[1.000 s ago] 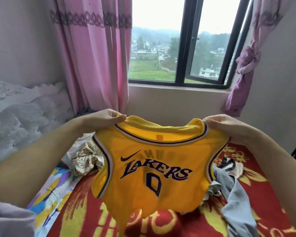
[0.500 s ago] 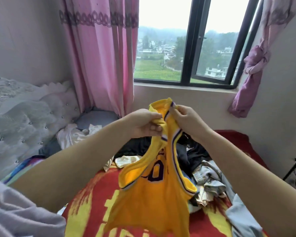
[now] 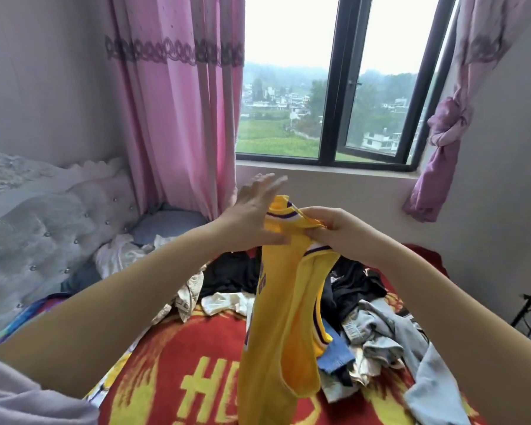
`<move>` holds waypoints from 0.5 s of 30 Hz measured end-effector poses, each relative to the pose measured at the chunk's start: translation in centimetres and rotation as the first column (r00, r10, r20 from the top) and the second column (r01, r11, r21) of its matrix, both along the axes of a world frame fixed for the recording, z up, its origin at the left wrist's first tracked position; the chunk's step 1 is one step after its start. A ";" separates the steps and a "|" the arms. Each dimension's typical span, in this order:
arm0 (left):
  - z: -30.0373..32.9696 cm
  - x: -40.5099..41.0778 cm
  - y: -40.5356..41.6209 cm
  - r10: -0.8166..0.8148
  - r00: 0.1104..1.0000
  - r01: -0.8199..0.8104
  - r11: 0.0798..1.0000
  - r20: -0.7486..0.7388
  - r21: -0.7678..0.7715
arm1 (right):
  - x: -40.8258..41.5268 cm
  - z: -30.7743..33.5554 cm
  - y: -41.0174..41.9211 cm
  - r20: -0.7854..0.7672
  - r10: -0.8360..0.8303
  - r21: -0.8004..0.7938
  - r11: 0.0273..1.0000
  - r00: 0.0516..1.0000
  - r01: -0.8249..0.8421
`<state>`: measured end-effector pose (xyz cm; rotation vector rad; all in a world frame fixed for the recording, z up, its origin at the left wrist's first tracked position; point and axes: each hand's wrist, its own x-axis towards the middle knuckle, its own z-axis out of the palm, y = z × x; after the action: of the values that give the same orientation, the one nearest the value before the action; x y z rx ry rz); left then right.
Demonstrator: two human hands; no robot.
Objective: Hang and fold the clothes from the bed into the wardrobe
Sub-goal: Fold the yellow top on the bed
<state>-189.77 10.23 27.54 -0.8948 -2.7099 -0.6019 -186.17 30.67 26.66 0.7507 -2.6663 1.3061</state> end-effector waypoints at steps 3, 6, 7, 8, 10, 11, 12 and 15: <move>0.2 -0.7 -0.9 -0.153 0.959 0.145 0.988 0.239 0.052 | 1.1 1.1 0.5 0.093 0.130 0.016 0.991 0.987 -0.132; 1.2 -0.3 -1.5 -0.205 0.897 0.161 0.977 0.392 0.142 | 1.5 2.1 1.8 0.172 0.161 0.095 0.979 0.972 -0.179; 1.8 -0.1 -1.6 -0.208 0.903 0.173 0.977 0.376 0.124 | 1.6 2.2 2.2 0.204 0.156 0.136 0.973 0.967 -0.185; 2.3 0.0 -1.5 -0.212 0.906 0.185 0.977 0.367 0.109 | 1.5 2.3 2.4 0.238 0.149 0.180 0.964 0.960 -0.195; 2.9 -0.1 -1.5 -0.203 0.894 0.189 0.979 0.399 0.075 | 0.9 1.9 2.5 0.261 0.114 0.295 0.936 0.959 -0.192; 2.8 -0.4 -1.4 -0.182 0.891 0.186 0.982 0.415 0.031 | 0.2 1.6 2.4 0.240 0.082 0.360 0.918 0.967 -0.167; 2.6 -0.9 -1.4 -0.150 0.891 0.180 0.983 0.428 -0.029 | -0.6 1.2 2.2 0.202 0.047 0.422 0.897 0.978 -0.130; 1.0 -3.4 -1.4 -0.038 0.920 0.136 0.964 0.391 -0.227 | -4.0 -0.8 0.9 0.045 -0.074 0.571 0.820 0.996 0.035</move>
<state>-193.13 8.80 28.56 -1.0603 -3.1697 -0.5027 -190.13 31.60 25.86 0.6711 -3.1353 0.4979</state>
